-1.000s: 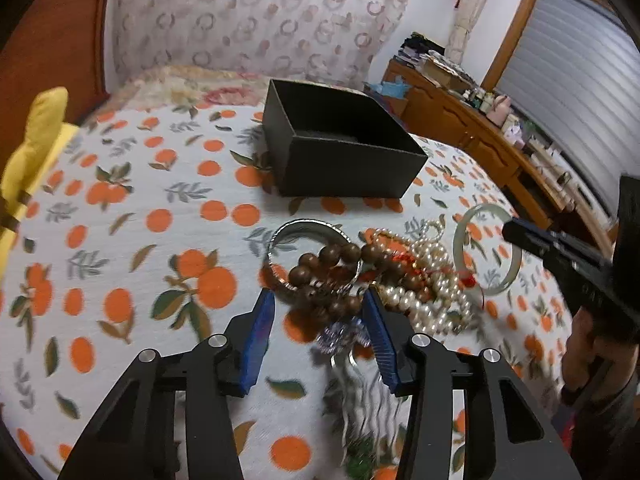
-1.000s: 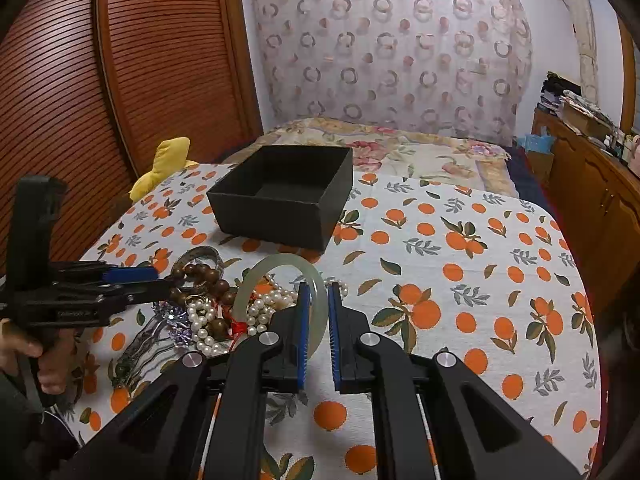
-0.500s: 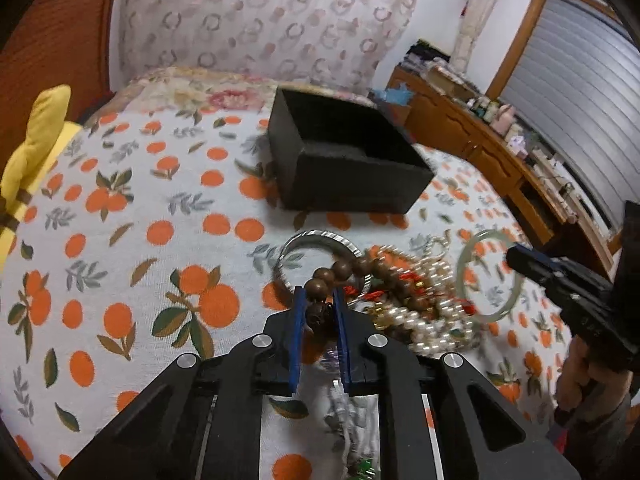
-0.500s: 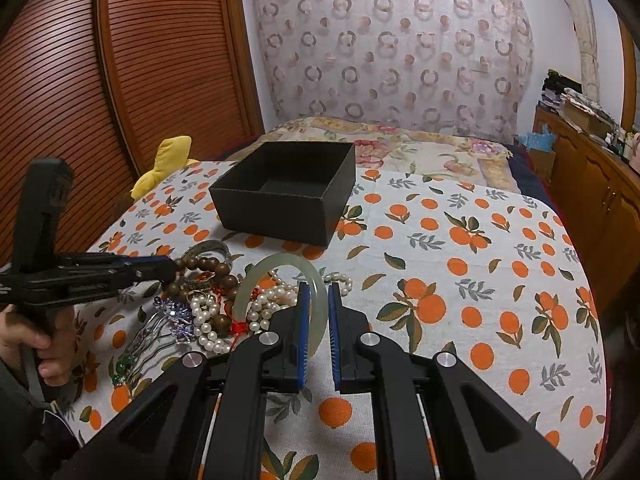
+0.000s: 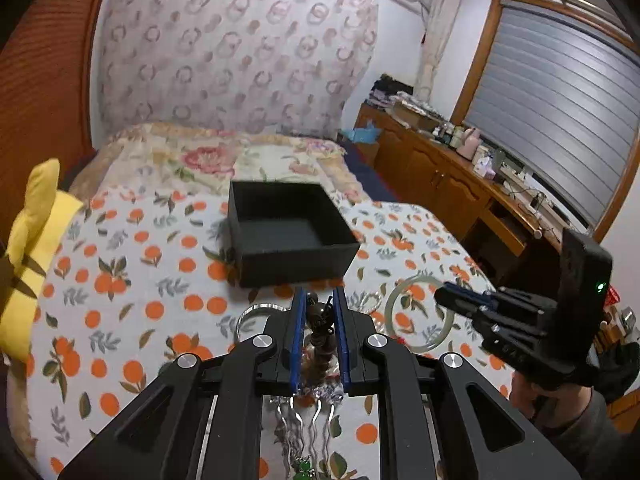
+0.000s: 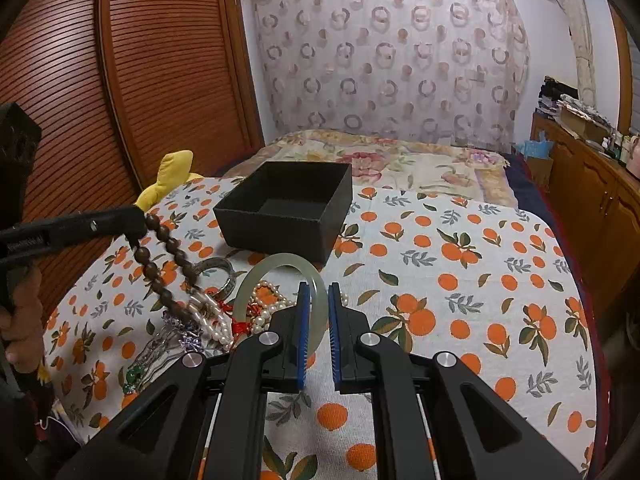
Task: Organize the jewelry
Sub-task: 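Carry the bead bracelet and jade bangle into the black box and release both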
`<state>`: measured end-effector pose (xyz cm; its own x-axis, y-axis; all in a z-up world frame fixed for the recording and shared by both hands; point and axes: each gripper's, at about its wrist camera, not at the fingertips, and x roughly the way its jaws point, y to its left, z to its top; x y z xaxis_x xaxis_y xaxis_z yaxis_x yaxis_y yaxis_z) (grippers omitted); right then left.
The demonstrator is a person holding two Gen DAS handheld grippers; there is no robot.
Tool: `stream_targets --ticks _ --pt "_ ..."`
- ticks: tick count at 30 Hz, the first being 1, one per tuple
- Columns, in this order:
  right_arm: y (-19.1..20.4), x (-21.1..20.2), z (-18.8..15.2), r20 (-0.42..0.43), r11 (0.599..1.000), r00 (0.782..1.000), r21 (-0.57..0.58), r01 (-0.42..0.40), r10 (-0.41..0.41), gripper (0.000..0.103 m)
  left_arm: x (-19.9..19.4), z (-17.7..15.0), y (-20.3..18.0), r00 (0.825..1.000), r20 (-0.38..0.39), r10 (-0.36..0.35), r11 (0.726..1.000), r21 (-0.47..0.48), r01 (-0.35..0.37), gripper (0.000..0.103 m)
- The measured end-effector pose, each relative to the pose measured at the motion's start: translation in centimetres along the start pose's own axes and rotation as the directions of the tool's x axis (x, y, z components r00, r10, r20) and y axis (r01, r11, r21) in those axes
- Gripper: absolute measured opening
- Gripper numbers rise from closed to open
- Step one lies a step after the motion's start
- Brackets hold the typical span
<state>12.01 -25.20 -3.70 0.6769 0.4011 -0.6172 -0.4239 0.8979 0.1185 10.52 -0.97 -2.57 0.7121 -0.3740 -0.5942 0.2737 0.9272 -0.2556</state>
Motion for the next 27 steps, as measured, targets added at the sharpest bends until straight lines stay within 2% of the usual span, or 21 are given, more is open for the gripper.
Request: stream_targets --ticks 12,19,27 --pt "0.1 0.0 1.0 0.012 1.000 1.000 -0.005 -0.002 0.002 0.010 -2.3 2.8 0.1 0.997 0.071 0.039 0.999 0.025 -0.041 0.013" --pt "0.3 1.2 3.8 0.038 1.000 0.999 -0.021 0.014 -0.013 0.010 -1.8 4.6 0.6 0.994 0.088 0.063 0.997 0.032 -0.066 0.013" --pt "-0.5 4.8 8.0 0.048 0.999 0.998 0.002 0.035 -0.035 0.010 -0.9 7.5 0.4 0.989 0.113 0.090 0.994 0.054 -0.097 0.013"
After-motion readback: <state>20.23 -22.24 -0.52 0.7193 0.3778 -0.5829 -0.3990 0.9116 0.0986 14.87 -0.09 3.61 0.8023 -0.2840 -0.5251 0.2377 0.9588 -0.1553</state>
